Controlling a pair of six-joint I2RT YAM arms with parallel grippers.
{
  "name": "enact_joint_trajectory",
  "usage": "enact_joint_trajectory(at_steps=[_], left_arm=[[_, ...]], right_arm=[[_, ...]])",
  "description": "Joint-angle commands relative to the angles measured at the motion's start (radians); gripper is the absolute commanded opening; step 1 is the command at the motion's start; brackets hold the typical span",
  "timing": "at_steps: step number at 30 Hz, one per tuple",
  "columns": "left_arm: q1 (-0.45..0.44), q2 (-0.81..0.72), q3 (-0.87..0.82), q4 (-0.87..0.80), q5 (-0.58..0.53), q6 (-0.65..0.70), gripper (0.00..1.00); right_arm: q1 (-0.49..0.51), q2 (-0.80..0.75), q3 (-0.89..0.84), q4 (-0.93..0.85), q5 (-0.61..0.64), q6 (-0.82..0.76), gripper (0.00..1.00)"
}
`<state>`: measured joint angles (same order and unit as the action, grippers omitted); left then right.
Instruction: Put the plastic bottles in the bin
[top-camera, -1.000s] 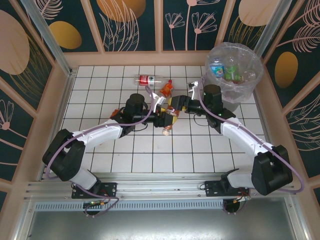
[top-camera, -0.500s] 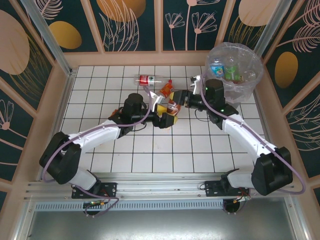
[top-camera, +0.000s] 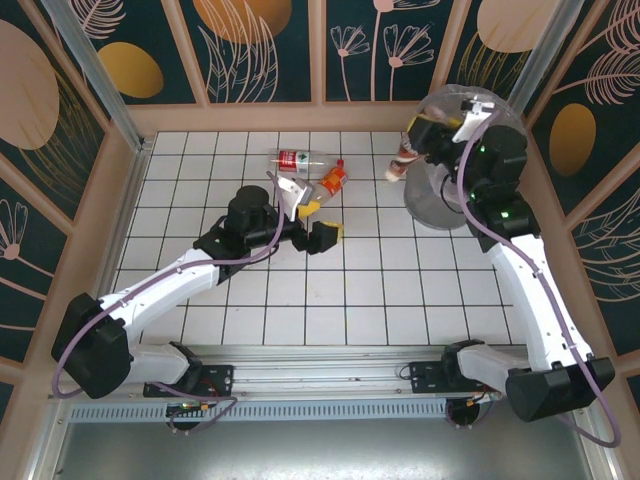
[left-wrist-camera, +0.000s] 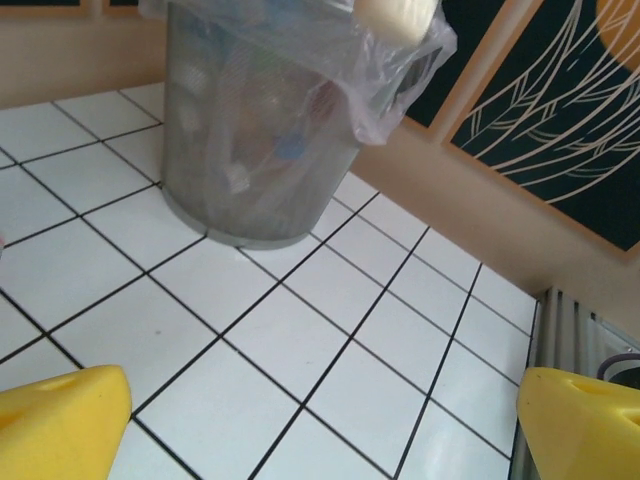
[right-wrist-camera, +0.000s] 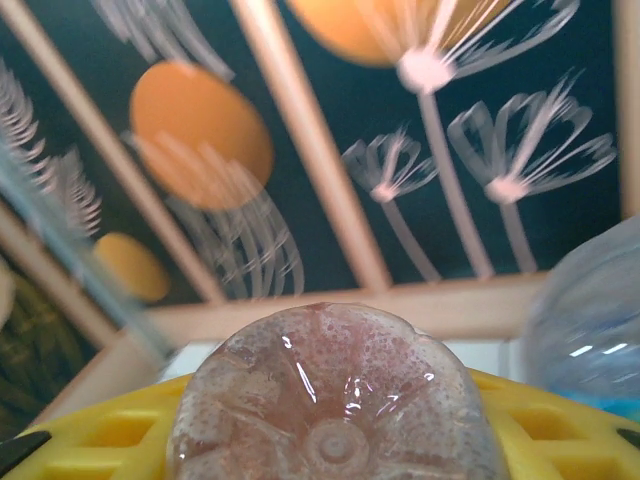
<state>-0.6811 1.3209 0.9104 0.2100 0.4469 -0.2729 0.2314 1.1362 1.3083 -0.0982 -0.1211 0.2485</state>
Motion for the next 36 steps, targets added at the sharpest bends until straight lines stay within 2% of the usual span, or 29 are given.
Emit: enact_joint_trajectory(at_steps=[1,6,10,15,19,22,31,36], left_arm=[[-0.004,0.003,-0.015,-0.028,-0.027,0.025,0.99],[-0.005,0.008,-0.007,-0.039,-0.034,0.024,0.99],[-0.004,0.018,-0.004,-0.045,-0.033,0.016,0.99],[-0.005,0.011,-0.028,-0.029,-0.024,-0.011,0.99],[-0.004,-0.013,-0.059,-0.017,-0.033,-0.024,0.99],[-0.004,-0.016,-0.065,-0.021,-0.034,-0.028,0.99],[-0.005,0.005,-0.071,-0.023,-0.048,-0.028,0.99],[-0.005,0.020,-0.065,-0.028,-0.056,-0.021,0.98]], right_arm=[[-0.023,0.024,0.047,0.053,0.286,-0.116,0.50],[-0.057,0.095,0.057,0.148,0.533,-0.181,0.50],[-0.099,0.146,0.008,0.288,0.667,-0.226,0.50],[-0.148,0.190,-0.110,0.536,0.731,-0.290,0.50],[-0.193,0.214,-0.196,0.718,0.657,-0.305,0.51],[-0.219,0.256,-0.199,0.800,0.615,-0.327,0.51],[-0.327,0.421,-0.111,0.733,0.467,-0.224,0.51],[-0.362,0.509,-0.008,0.562,0.338,-0.179,0.52]])
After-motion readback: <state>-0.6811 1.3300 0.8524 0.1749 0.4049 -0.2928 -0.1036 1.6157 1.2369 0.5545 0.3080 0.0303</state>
